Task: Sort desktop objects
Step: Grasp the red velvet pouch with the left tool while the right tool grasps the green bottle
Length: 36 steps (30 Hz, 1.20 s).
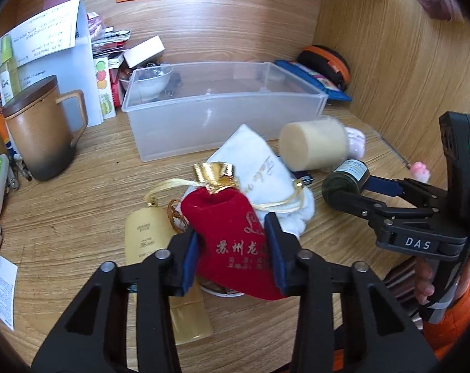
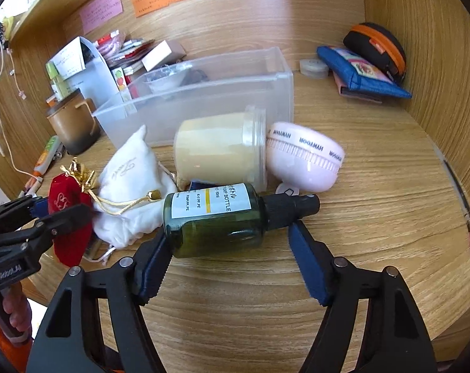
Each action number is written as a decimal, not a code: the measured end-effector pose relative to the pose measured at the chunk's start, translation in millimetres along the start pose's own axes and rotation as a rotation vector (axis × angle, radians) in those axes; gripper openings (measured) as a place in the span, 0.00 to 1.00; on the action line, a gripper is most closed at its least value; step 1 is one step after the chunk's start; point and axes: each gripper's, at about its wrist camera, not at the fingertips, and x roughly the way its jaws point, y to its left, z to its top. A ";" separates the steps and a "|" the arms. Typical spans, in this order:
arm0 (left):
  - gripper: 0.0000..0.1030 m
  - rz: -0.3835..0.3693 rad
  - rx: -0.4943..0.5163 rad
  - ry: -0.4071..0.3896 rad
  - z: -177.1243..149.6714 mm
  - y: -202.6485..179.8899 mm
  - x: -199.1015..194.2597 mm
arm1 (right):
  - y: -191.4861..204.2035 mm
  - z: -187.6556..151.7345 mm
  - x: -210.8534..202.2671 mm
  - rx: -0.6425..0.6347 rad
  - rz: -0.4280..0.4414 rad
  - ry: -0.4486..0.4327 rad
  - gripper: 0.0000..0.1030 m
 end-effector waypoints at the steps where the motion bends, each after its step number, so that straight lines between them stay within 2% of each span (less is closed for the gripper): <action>1: 0.32 -0.008 -0.001 -0.005 1.1 -0.1 -1.6 | 1.6 0.2 -2.0 -0.003 -0.001 -0.006 0.68; 7: 0.27 -0.006 -0.001 -0.046 4.8 -3.9 -13.9 | 6.8 3.4 -19.0 -0.011 0.030 -0.049 0.68; 16: 0.27 0.007 0.001 -0.115 21.4 -5.7 -37.5 | 8.7 10.2 -43.4 -0.013 0.066 -0.107 0.68; 36: 0.27 0.036 -0.003 -0.208 66.9 0.0 -70.1 | 16.0 55.8 -66.4 -0.093 0.096 -0.201 0.68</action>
